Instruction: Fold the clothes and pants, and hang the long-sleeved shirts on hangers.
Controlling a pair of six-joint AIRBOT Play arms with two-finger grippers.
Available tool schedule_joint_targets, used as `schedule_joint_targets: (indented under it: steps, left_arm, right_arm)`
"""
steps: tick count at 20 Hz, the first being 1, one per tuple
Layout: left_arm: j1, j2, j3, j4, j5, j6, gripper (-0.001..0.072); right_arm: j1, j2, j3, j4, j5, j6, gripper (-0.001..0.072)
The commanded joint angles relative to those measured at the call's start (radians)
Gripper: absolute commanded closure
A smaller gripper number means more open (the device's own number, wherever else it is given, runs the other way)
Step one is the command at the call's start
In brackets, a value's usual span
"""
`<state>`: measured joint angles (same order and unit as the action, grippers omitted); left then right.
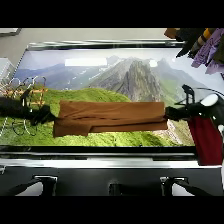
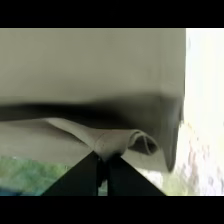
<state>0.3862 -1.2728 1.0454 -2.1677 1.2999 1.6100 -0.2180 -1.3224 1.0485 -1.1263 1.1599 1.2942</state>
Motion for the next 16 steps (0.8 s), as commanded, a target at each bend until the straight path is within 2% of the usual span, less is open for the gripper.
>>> schedule_joint_targets:
  steps: [1, 3, 7, 13, 14, 15, 16]
  left_arm:
    - [-0.053, -0.228, 0.248, 0.014, 0.006, 0.006, 0.0695]
    - [-0.076, -0.331, 0.37, 0.014, 0.018, 0.0, 0.0695]
    - [-0.095, -0.472, 0.527, 0.025, 0.021, -0.052, 0.0695]
    - [-0.119, -0.601, 0.591, 0.025, 0.015, -0.058, 0.0693]
    - [-0.12, -0.613, 0.591, 0.025, 0.014, -0.058, 0.0685]
    - [-0.119, -0.618, 0.591, 0.025, 0.007, -0.058, 0.062]
    - [-0.116, -0.615, 0.593, 0.025, 0.001, -0.058, 0.0511]
  right_arm:
    - [0.054, -0.137, 0.136, -0.053, -0.043, 0.048, 0.0682]
    - [0.054, -0.175, 0.185, -0.082, -0.051, 0.081, 0.0682]
    - [0.054, -0.212, 0.221, -0.091, -0.071, 0.083, 0.0682]
    - [0.054, -0.278, 0.221, -0.086, -0.083, 0.104, 0.0675]
    - [0.054, -0.288, 0.221, -0.087, -0.082, 0.126, 0.0616]
    - [0.054, -0.289, 0.221, -0.087, -0.081, 0.147, 0.0525]
    - [0.047, -0.284, 0.23, -0.089, -0.064, 0.169, 0.0401]
